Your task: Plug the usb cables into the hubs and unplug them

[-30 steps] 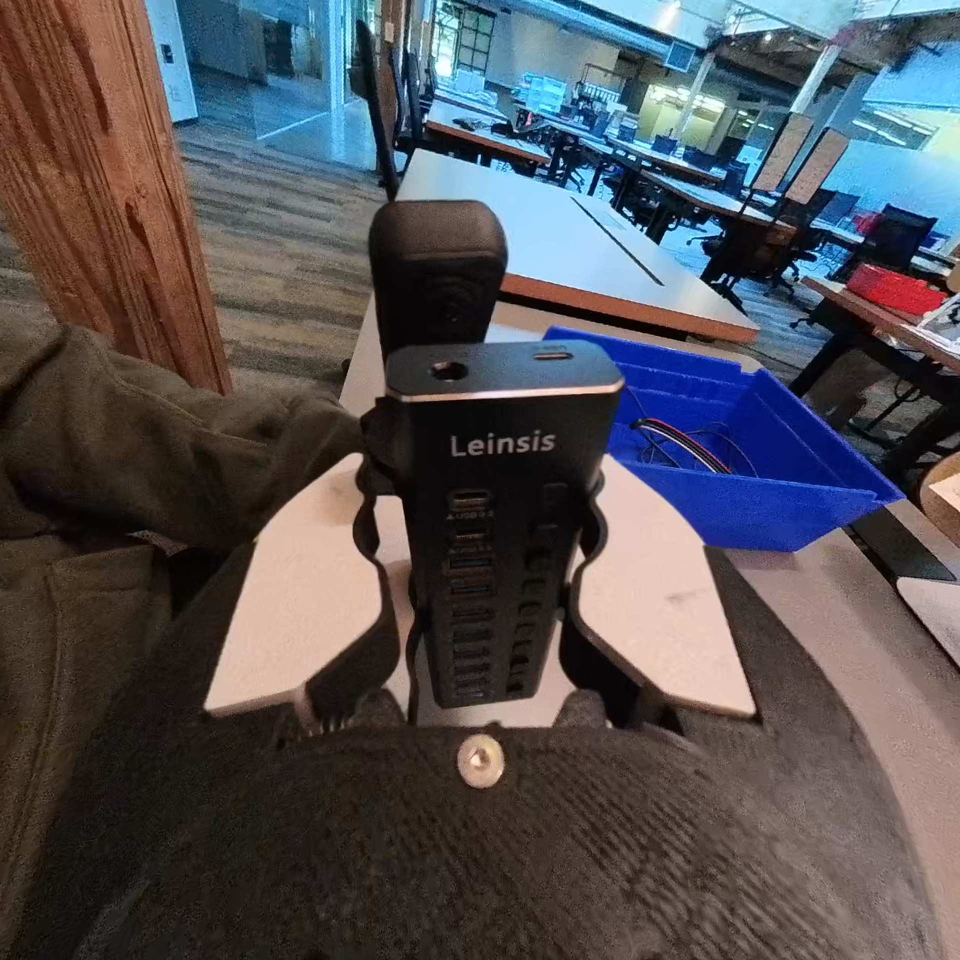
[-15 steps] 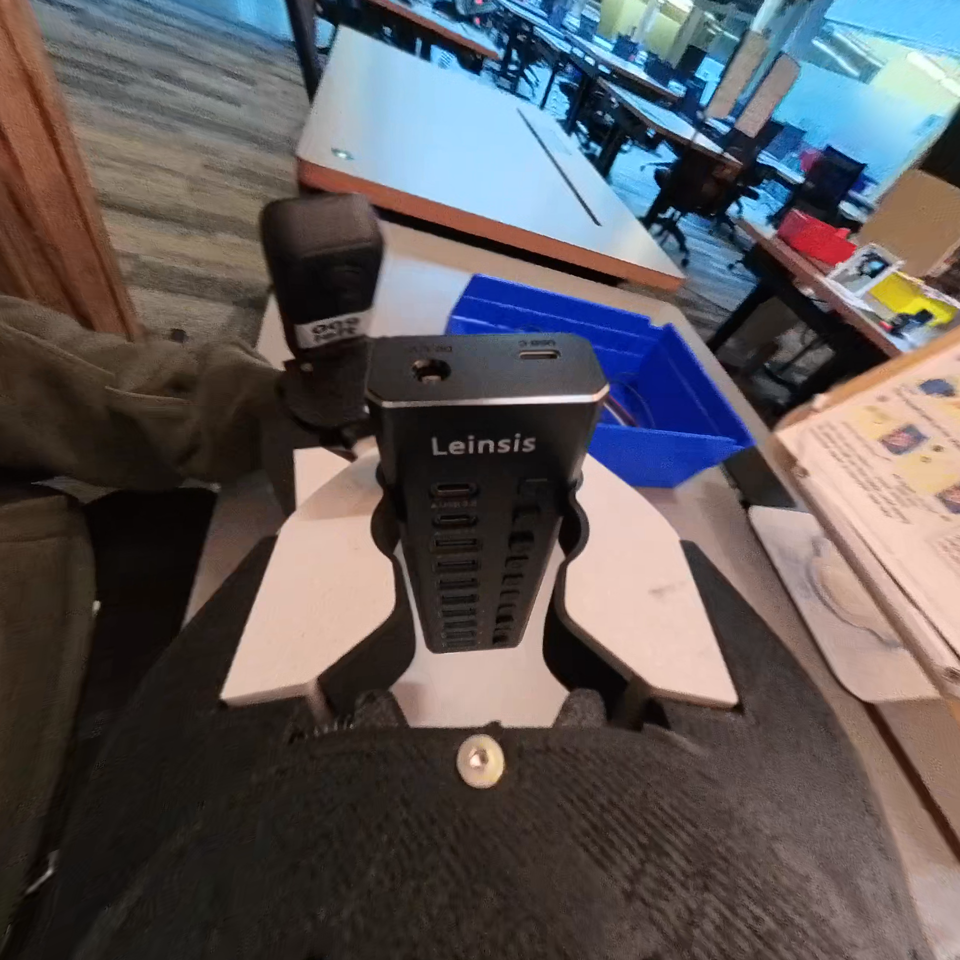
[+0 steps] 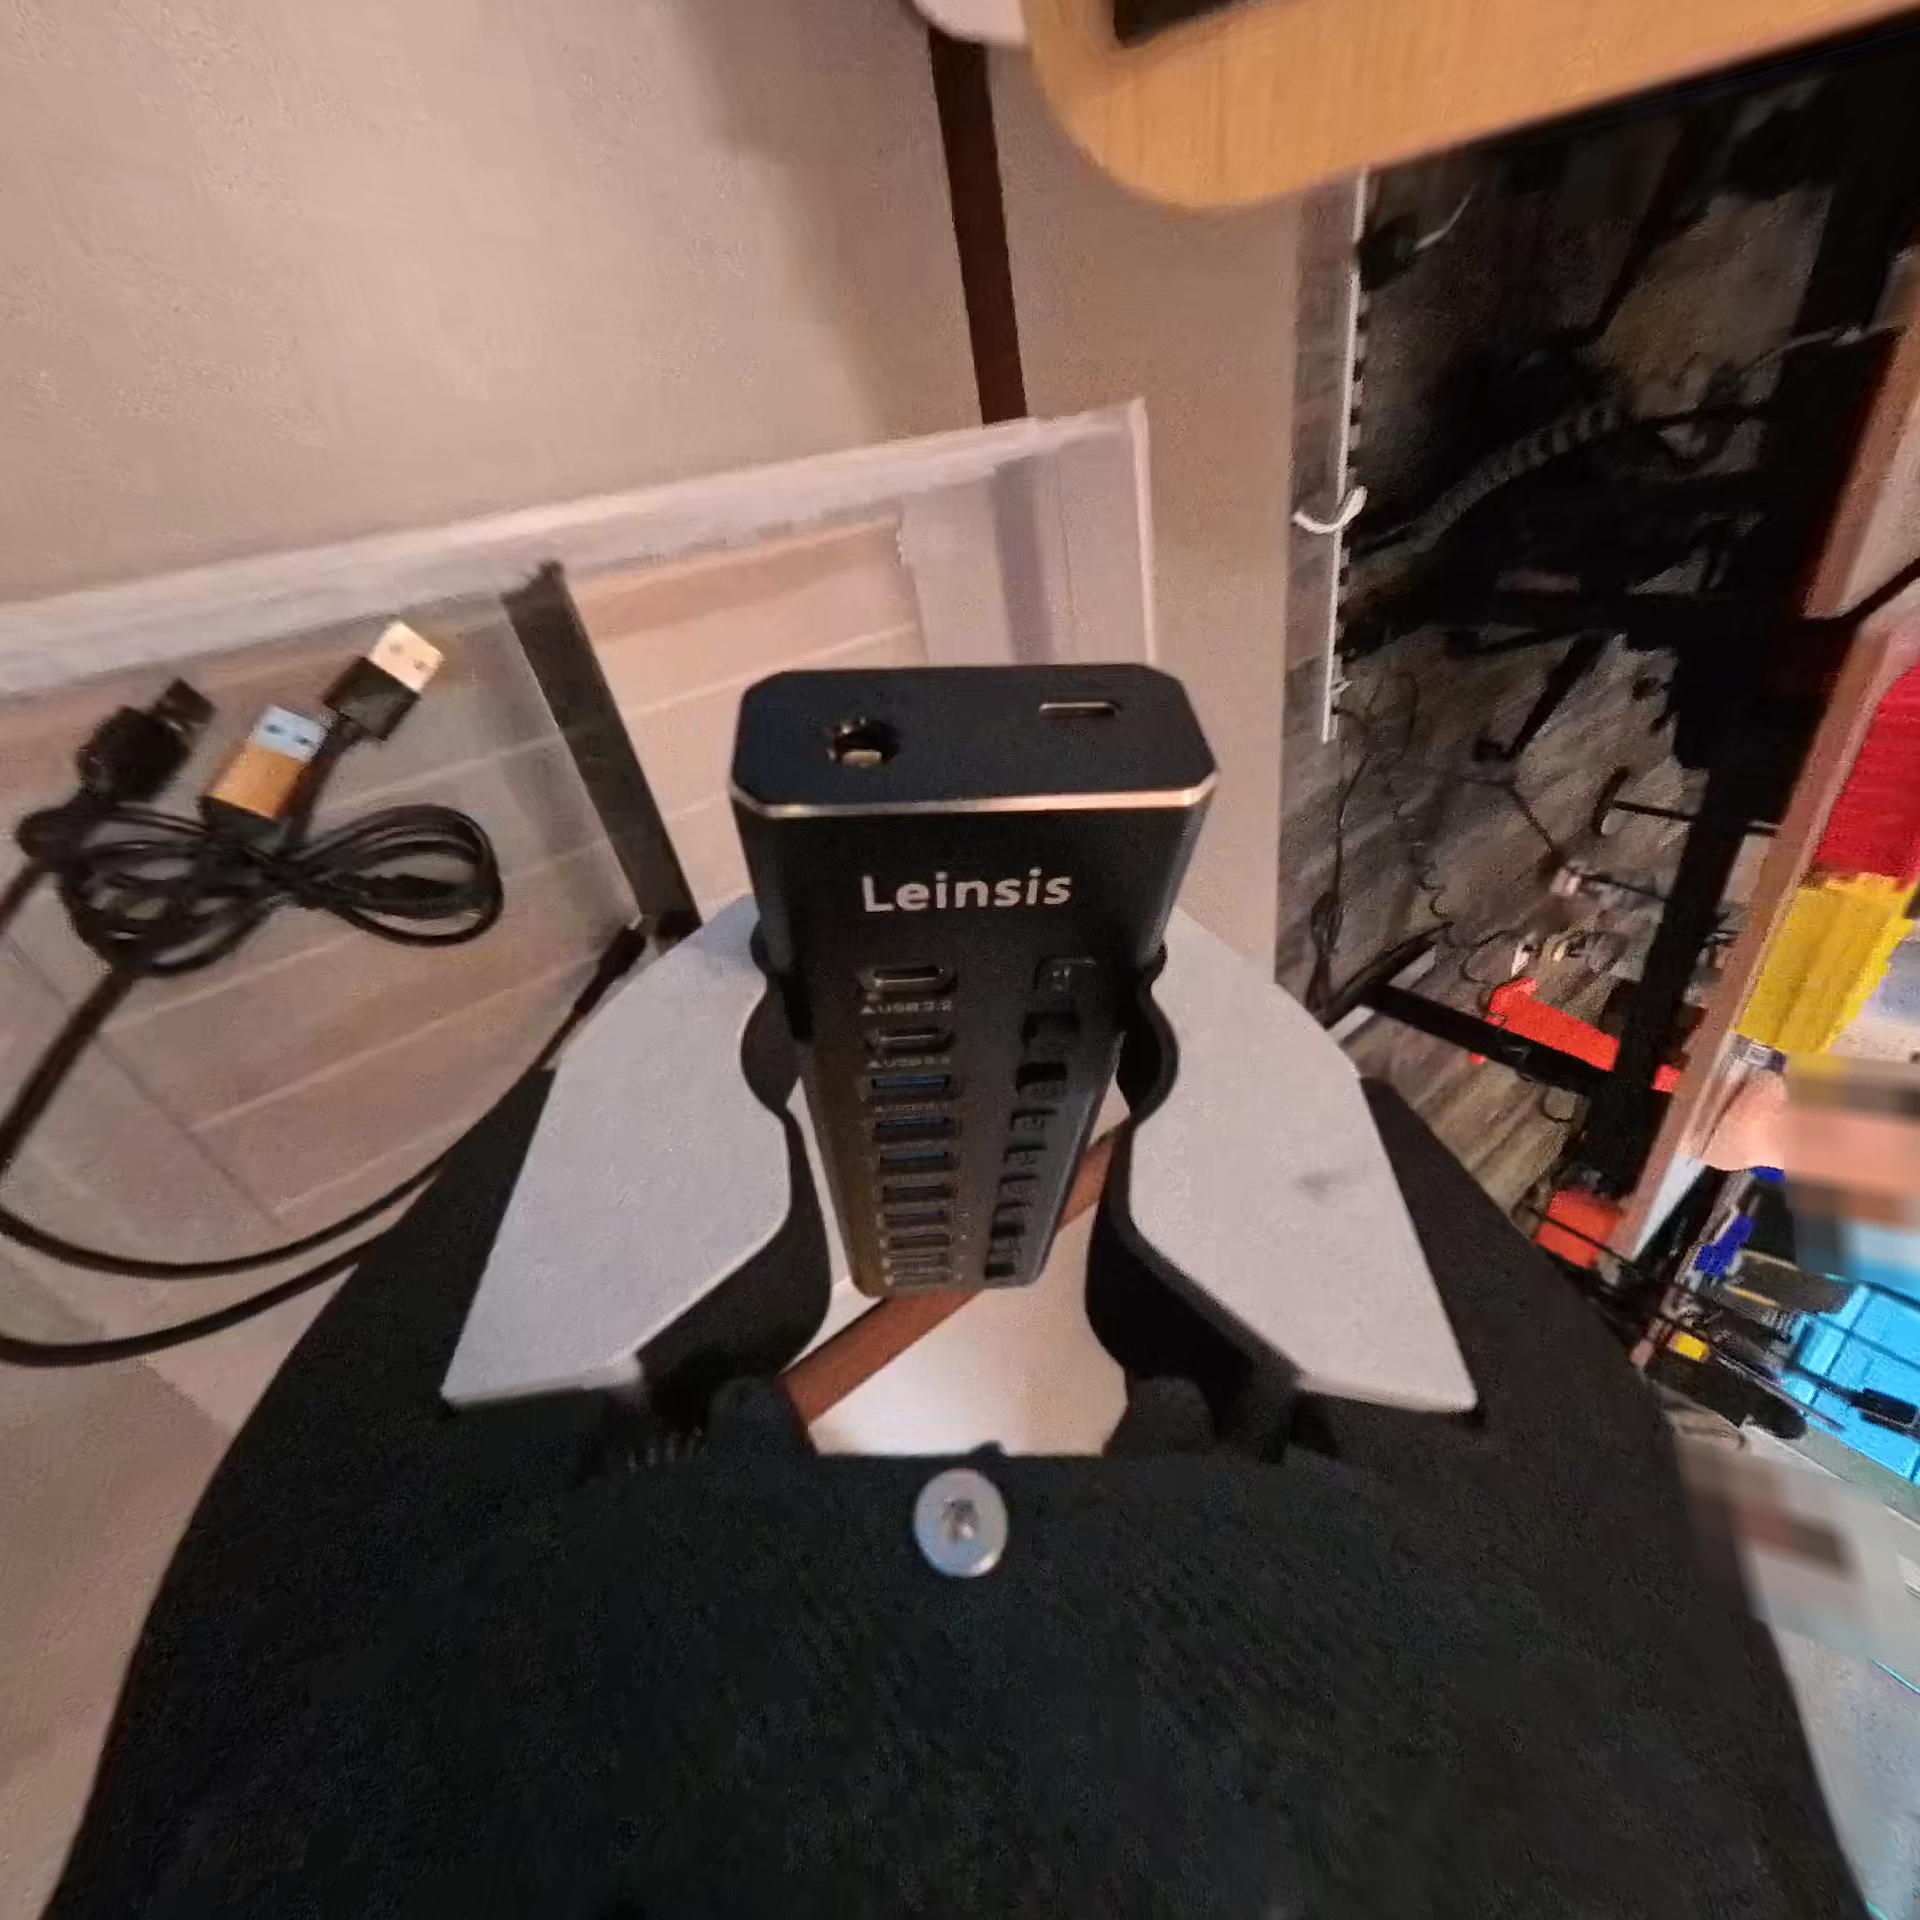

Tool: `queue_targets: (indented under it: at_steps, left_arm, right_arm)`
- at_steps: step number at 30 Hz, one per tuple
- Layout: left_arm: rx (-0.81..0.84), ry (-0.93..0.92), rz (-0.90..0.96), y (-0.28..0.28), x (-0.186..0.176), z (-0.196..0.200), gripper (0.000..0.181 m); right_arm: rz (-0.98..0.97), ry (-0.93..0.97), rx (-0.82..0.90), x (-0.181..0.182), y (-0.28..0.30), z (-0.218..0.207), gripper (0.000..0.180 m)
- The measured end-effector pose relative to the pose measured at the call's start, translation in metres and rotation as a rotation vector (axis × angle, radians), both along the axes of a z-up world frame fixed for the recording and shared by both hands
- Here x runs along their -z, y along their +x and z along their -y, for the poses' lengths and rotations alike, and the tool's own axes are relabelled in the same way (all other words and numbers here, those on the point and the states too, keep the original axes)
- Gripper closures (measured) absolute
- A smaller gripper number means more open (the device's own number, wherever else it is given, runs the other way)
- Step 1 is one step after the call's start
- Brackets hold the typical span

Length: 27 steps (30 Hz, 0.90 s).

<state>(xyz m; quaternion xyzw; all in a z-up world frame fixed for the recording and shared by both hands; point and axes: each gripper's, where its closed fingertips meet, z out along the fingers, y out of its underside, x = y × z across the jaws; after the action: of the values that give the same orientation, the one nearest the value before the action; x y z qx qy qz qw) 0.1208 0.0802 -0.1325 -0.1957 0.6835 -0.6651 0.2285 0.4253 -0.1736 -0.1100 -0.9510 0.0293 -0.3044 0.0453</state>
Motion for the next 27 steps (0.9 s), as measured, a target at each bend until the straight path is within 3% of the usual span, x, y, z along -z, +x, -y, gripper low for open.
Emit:
queue_targets:
  at_steps: [8, 15, 19, 22, 27]
  left_arm:
    - [0.024, 0.013, -0.013, -0.004, 0.0, 0.0, 0.11]
    - [0.05, 0.009, -0.03, -0.007, 0.004, 0.002, 0.111]
    - [0.032, 0.034, -0.032, -0.007, 0.005, -0.004, 0.111]
    - [0.016, 0.006, -0.037, -0.004, 0.0, -0.011, 0.111]
    - [-0.02, -0.003, -0.06, 0.0, -0.003, -0.024, 0.111]
  right_arm:
    - [-0.249, -0.222, 0.007, 0.08, 0.037, 0.011, 0.118]
    - [-0.375, -0.313, 0.04, 0.124, 0.04, 0.009, 0.119]
    - [-0.395, -0.326, 0.084, 0.129, 0.04, 0.008, 0.119]
    - [-0.355, -0.235, 0.076, 0.121, 0.045, 0.003, 0.117]
    - [-0.157, -0.013, 0.152, 0.072, 0.05, 0.011, 0.11]
